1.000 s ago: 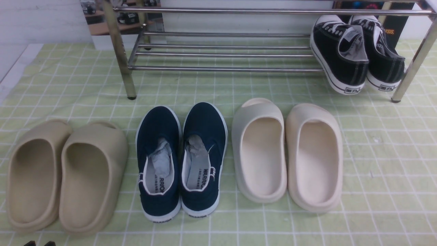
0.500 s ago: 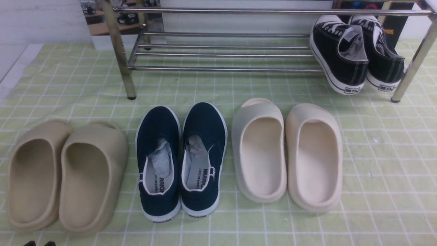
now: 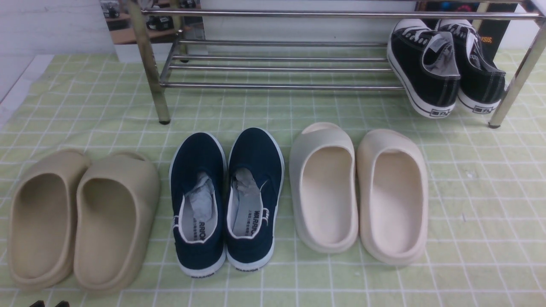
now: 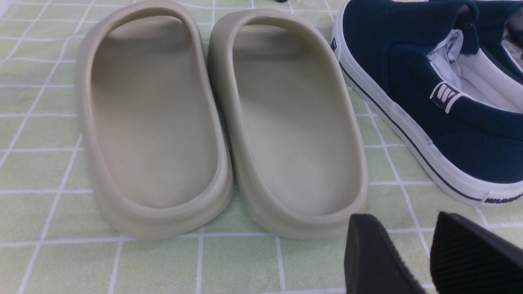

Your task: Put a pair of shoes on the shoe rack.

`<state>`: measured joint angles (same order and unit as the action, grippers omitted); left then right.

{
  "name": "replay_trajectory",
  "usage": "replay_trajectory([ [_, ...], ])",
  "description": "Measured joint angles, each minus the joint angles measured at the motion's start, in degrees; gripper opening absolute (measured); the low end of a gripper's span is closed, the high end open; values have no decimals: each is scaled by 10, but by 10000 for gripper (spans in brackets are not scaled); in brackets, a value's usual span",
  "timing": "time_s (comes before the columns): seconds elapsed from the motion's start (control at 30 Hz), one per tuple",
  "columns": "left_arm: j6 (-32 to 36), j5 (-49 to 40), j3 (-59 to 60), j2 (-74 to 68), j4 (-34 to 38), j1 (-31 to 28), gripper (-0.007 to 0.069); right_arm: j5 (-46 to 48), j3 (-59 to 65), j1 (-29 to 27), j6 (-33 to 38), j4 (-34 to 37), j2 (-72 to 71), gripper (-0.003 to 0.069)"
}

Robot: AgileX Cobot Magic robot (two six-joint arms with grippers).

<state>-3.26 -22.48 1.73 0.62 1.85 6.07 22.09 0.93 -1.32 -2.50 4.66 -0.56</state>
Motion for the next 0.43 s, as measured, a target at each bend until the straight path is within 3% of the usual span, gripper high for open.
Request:
replay_trajectory([
  [0.43,0,0,0,0,0,0,238,0,0,0,0,0,0,60],
])
